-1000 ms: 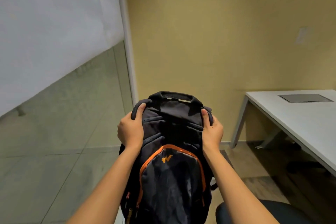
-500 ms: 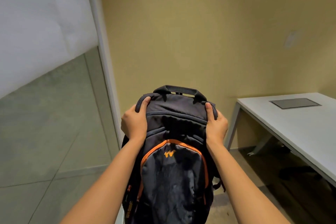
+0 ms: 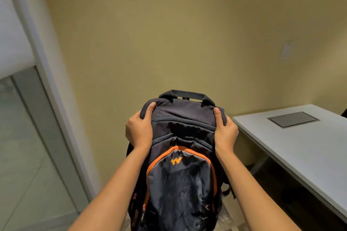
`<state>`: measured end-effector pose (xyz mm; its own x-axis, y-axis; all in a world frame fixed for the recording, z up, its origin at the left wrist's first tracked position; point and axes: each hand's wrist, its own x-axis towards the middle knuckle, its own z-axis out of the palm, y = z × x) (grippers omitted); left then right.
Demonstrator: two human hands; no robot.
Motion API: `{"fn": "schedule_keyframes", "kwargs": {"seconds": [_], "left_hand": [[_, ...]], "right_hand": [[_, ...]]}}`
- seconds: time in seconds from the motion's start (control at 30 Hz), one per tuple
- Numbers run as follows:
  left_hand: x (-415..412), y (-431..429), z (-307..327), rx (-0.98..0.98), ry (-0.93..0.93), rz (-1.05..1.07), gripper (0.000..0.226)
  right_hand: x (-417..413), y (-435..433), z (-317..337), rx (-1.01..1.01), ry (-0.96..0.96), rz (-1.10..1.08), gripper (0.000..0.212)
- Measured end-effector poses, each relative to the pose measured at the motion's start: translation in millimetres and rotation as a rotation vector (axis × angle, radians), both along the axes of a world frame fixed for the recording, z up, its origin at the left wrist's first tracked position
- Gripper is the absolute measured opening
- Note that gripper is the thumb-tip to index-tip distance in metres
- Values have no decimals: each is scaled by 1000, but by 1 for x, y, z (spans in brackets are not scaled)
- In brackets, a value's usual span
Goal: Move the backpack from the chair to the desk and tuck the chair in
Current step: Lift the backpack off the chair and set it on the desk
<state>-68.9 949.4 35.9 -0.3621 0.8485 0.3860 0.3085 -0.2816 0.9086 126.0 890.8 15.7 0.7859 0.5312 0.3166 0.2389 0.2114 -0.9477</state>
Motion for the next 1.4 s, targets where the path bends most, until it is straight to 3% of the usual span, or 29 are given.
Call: {"fn": "schedule_keyframes", "kwargs": {"seconds": [0.6, 0.7, 1.03, 1.4], "left_hand": [[185, 206, 30, 17, -48, -280, 62], [213, 224, 34, 28, -45, -322, 62], [313, 257, 47, 55, -70, -425, 63], [462, 287, 78, 78, -103, -342, 63]], "right_hand": [[168, 159, 32, 31, -52, -279, 52], [192, 169, 35, 44, -58, -311, 59], [287, 197, 42, 57, -48, -421, 52], [446, 238, 87, 11, -153, -391, 57]]}}
